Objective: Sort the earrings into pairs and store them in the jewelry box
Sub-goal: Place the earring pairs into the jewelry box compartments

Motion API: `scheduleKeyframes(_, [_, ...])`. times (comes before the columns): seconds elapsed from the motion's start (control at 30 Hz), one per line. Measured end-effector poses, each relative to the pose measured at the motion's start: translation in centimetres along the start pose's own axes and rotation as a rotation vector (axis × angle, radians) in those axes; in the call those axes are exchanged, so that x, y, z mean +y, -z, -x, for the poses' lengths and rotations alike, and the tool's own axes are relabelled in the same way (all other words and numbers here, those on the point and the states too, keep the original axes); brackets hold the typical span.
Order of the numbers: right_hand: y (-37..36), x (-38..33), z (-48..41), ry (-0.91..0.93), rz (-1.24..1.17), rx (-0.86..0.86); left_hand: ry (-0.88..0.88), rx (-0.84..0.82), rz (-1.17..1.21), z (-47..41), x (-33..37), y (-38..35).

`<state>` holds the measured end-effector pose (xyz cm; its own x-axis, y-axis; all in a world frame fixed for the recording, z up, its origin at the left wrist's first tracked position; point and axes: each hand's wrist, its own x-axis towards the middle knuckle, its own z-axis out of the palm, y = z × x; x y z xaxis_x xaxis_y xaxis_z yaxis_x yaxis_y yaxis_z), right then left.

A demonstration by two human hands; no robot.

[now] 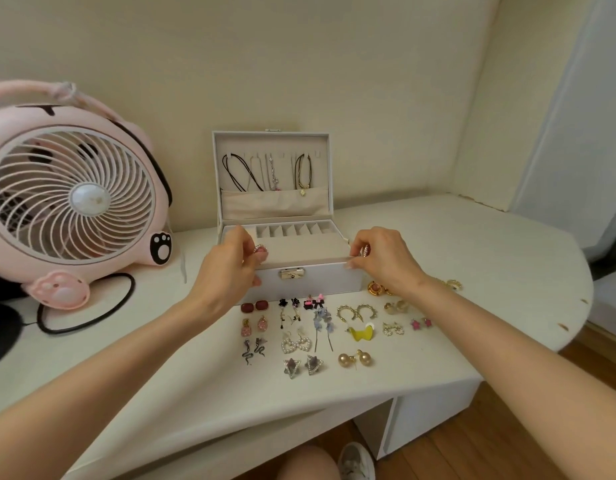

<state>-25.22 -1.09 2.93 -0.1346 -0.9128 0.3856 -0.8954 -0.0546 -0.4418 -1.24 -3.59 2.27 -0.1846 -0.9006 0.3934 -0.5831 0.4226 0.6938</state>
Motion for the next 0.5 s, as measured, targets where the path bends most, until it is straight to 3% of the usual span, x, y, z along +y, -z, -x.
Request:
scheduleKeyframes(0.27, [1.6, -1.0, -0.8, 0.056, -0.161, -0.036, 0.027, -0.037, 0.059, -3.1, 0.2, 1.1])
scheduleKeyframes(0.5, [-0.6, -3.9, -4.4, -0.059, -0.463, 0.059, 0.051, -0.065, 0.058, -10.0, -2.1, 0.3])
